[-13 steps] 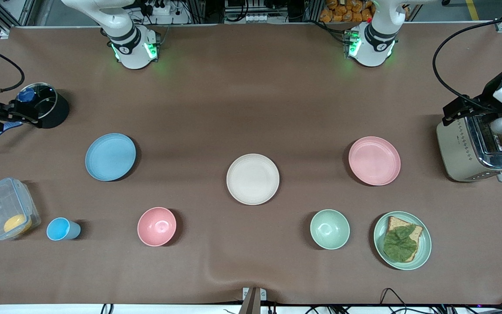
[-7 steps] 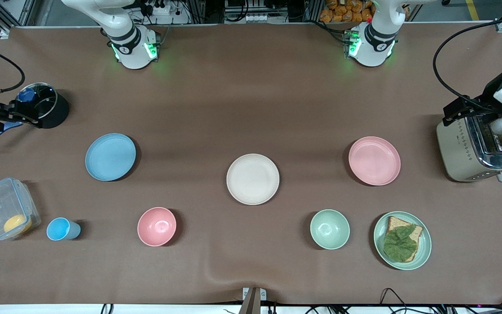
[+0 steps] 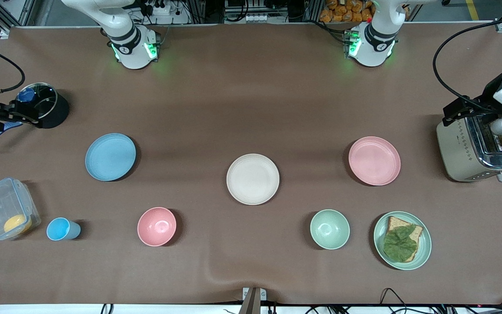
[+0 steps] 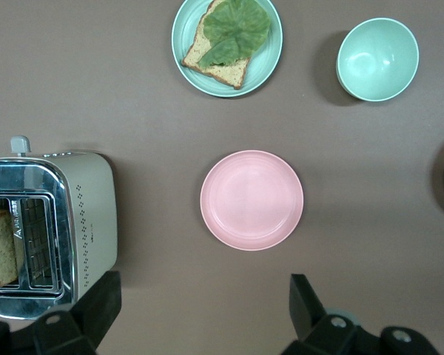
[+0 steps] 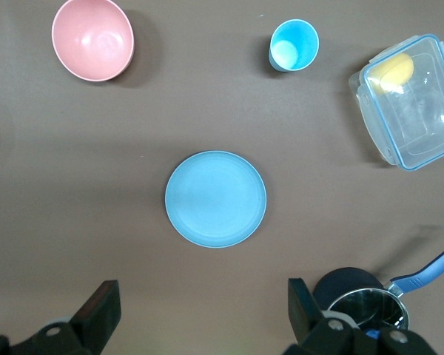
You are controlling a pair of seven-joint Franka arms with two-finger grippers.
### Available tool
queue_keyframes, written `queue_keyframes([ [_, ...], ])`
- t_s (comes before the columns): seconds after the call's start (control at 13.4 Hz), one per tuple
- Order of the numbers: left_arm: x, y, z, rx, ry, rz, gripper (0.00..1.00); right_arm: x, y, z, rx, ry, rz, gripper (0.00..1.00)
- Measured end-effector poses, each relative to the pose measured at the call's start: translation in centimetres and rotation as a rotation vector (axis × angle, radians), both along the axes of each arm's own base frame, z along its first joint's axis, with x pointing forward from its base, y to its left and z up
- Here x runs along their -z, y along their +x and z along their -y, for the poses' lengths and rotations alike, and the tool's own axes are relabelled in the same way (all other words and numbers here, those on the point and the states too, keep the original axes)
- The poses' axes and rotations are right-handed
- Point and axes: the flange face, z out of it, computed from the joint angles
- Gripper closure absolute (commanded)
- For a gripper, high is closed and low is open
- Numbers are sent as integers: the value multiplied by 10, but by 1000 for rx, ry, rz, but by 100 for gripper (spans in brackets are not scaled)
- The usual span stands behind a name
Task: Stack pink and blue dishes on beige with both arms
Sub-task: 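Reach the left gripper to the pink plate while the right reaches the blue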
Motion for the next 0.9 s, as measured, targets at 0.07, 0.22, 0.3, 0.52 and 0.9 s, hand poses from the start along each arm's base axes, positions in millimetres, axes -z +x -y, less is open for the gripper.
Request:
queue_keyframes([
  [0.07, 2, 1, 0, 0, 0, -4, 0, 0, 0, 0, 0, 0, 0, 0],
  [0.22, 16, 7, 1, 1, 1, -31, 0, 0, 0, 0, 0, 0, -1, 0],
  [0.3, 28, 12, 1, 2, 1, -52, 0, 0, 0, 0, 0, 0, -1, 0],
  [0.52, 75, 33, 3, 4, 3, -114, 0, 1, 0, 0, 0, 0, -2, 0],
  [0.9, 177, 75, 2, -12, -22, -162, 0, 15, 6, -2, -4, -1, -30, 0],
])
